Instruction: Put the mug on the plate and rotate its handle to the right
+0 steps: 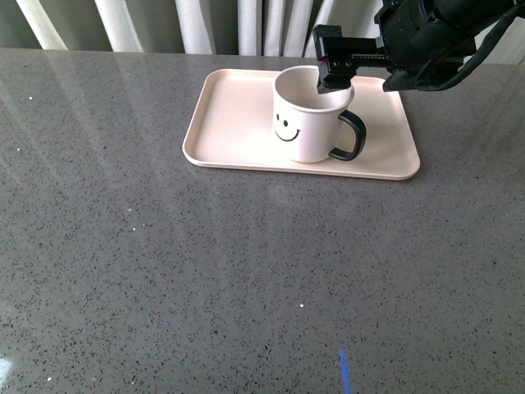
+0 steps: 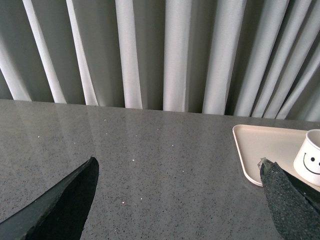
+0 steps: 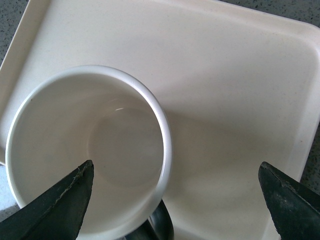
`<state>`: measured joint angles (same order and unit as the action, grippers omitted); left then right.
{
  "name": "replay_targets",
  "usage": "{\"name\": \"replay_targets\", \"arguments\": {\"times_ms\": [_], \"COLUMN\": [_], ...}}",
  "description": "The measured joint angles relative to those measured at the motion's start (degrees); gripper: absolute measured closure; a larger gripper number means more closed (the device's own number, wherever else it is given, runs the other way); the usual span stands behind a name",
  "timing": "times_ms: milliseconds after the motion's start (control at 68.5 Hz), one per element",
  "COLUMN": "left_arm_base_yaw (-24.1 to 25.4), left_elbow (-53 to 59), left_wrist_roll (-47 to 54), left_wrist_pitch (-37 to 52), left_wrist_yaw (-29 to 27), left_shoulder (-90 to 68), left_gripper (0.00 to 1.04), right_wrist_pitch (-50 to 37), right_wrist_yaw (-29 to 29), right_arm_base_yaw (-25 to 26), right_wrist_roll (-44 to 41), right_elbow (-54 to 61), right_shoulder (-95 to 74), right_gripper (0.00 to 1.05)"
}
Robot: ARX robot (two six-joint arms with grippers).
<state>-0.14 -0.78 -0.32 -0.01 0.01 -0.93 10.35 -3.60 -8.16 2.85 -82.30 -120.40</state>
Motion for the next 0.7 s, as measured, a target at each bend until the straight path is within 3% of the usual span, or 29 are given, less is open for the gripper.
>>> {"name": "replay_targets", "arguments": {"times_ms": [131,525,657,700], "left_arm_base_yaw": [0.0,0.0,0.0,0.0], "left_elbow": [0.0,0.0,0.0,0.0], "left_wrist_roll": [0.0,0.0,0.0,0.0], "left_wrist_pitch": [0.0,0.0,0.0,0.0], "left_wrist_yaw": [0.0,0.0,0.0,0.0], "left_shoulder": [0.0,0.0,0.0,0.0], "left_gripper": [0.09,0.09,0.09,0.09], "right_wrist_pitch": [1.7,4.8,5.6,5.8], "right_wrist_yaw": [0.2,0.5,0.7,0.7], "right_arm_base_yaw": [-0.3,-1.4,-1.4,-1.4], "right_wrist_roll": [1.1,3.9,4.3,4.5], "right_elbow": [-2.4,-5.2,-5.6,-5.7], "right_shoulder": [-1.8,-4.1,-4.1,-4.1], "right_gripper": [0.19,0.78,1.03,1.03]}}
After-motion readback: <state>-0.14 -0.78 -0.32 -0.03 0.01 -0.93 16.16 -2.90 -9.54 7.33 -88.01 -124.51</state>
